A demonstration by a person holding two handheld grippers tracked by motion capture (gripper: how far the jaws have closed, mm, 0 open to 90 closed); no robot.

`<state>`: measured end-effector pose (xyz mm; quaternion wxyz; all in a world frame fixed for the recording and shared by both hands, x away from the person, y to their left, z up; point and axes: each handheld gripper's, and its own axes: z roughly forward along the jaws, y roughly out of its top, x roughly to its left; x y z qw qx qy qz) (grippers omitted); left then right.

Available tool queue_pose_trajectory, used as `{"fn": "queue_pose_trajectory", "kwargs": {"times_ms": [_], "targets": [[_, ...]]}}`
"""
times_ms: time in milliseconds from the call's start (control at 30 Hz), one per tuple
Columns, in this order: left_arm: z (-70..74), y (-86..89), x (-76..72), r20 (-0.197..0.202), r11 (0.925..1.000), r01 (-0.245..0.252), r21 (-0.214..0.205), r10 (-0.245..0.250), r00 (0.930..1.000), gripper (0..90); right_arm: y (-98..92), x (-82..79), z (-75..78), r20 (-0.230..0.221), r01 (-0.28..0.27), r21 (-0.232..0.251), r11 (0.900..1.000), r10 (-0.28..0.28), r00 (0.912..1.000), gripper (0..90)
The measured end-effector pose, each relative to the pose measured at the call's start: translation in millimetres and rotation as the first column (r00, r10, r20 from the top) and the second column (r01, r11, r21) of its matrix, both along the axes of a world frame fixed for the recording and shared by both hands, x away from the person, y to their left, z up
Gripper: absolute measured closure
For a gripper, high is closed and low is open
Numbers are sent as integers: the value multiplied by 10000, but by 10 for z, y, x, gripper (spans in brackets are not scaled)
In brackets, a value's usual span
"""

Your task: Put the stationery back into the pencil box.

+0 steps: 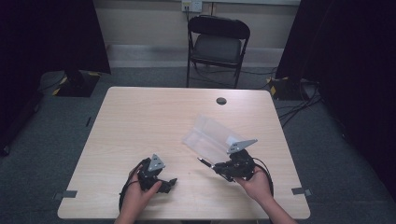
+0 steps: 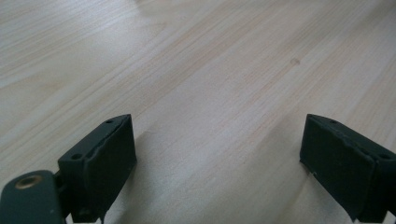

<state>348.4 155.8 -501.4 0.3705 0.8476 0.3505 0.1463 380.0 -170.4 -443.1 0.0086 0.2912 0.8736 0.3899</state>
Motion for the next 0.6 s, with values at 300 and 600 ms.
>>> {"fn": "queue_pose_trajectory", "kwargs": {"times_ms": [300,600], "targets": [[0,0,0,-1,10000,-1,-2,1,10000,100,-20,68,113,56,11,26,10000,-11,10000,798],[0,0,0,5,10000,-5,-7,5,10000,100,3,120,158,135,18,-53,10000,-17,9999,798]]}}
